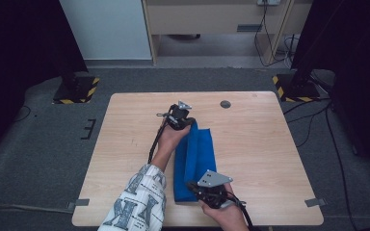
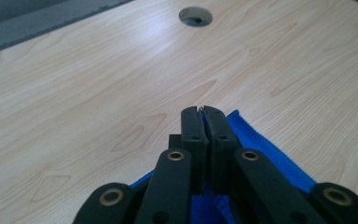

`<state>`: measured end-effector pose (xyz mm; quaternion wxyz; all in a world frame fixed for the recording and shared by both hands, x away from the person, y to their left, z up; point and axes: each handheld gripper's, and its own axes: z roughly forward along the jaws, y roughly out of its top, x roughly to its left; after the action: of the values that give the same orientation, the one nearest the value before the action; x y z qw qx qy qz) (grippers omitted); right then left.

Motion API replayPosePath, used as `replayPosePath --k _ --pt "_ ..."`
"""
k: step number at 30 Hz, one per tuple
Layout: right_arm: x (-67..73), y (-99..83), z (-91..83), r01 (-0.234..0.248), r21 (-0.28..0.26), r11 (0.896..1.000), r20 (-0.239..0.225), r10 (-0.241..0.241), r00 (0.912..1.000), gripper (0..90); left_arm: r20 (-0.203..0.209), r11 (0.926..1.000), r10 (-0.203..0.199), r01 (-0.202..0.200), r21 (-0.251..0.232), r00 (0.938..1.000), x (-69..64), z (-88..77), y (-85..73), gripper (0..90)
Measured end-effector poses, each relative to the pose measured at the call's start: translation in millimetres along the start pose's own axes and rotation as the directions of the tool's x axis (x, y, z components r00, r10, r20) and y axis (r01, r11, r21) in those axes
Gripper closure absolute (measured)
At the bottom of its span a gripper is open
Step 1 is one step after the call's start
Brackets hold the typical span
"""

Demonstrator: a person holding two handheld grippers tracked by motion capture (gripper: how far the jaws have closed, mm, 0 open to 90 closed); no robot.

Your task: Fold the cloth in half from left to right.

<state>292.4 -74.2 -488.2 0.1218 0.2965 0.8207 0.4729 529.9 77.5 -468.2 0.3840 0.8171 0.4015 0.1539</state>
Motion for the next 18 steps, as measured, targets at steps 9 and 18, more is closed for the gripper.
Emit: replayPosePath --k 9,18 --pt "-4.4 -7.2 1.0 -0.020 0.010 1.000 0.003 0.020 0.9998 85.9 0.007 1.0000 -0.006 0.006 -0.001 1.0000 -4.3 9.0 -0.3 87.6" --pt "-9.9 -12.4 -4.9 -0.043 0.007 0.999 0.009 0.043 0.9990 85.8 0.009 1.0000 -0.008 0.008 -0.003 0.9999 -8.3 10.3 0.2 87.5"
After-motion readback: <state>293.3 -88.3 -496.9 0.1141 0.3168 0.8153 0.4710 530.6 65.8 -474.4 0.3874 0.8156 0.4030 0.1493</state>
